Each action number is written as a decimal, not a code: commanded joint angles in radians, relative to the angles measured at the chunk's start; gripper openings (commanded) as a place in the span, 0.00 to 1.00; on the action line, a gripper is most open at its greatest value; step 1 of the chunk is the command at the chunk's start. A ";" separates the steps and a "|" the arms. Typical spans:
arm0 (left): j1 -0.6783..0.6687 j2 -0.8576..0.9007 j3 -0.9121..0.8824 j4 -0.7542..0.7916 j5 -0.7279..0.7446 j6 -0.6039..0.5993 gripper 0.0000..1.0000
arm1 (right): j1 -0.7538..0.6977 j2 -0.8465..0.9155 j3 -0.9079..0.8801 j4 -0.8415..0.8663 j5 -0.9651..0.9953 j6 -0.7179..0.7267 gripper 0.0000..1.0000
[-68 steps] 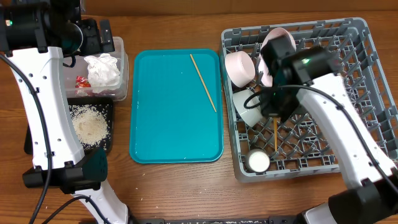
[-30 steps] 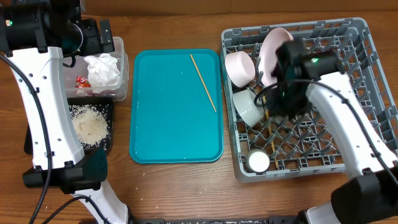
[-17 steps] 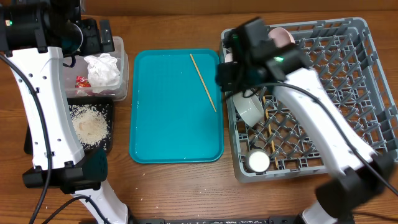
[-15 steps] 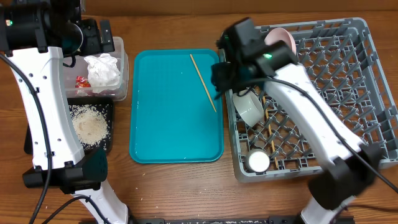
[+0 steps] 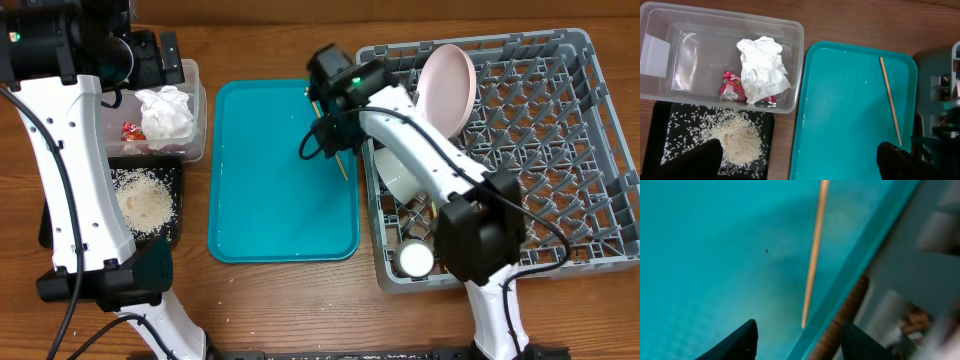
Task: Sort waste into correct bins and load items into the dishwasher
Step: 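Return the right gripper to the tray and grasp the second chopstick, then carry the second chopstick right and drop it into the rack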
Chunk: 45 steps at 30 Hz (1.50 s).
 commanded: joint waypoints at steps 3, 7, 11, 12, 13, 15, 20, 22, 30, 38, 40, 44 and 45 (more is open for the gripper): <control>-0.013 -0.018 0.021 0.002 -0.011 -0.006 1.00 | 0.016 0.085 0.032 0.045 0.010 -0.050 0.54; -0.013 -0.018 0.021 0.002 -0.011 -0.006 1.00 | 0.016 0.116 0.032 0.069 0.005 -0.049 0.54; -0.013 -0.018 0.021 0.002 -0.011 -0.006 1.00 | 0.015 0.146 0.032 0.097 -0.001 -0.049 0.53; -0.013 -0.018 0.021 0.002 -0.011 -0.006 1.00 | 0.015 0.156 0.032 0.101 -0.014 -0.049 0.54; -0.013 -0.018 0.021 0.002 -0.011 -0.006 1.00 | 0.013 0.164 0.032 0.104 -0.026 -0.049 0.53; -0.013 -0.018 0.021 0.002 -0.011 -0.006 1.00 | 0.009 0.181 0.030 0.108 -0.038 -0.048 0.53; -0.013 -0.018 0.021 0.002 -0.011 -0.006 1.00 | 0.009 0.219 0.029 0.110 -0.039 -0.045 0.50; -0.013 -0.018 0.021 0.002 -0.011 -0.006 1.00 | 0.009 0.230 0.029 0.109 -0.039 -0.045 0.49; -0.014 -0.018 0.021 0.002 -0.011 -0.006 1.00 | 0.009 0.232 0.029 0.102 -0.047 -0.005 0.31; -0.013 -0.018 0.021 0.002 -0.011 -0.006 1.00 | 0.014 0.231 0.029 0.059 -0.137 0.065 0.04; -0.013 -0.018 0.021 0.002 -0.011 -0.006 1.00 | 0.018 0.229 0.031 0.038 -0.136 0.065 0.04; -0.013 -0.018 0.021 0.002 -0.011 -0.006 1.00 | 0.021 0.196 0.061 -0.014 -0.136 0.065 0.04; -0.013 -0.018 0.021 0.002 -0.011 -0.006 1.00 | 0.022 0.188 0.078 -0.029 -0.137 0.065 0.04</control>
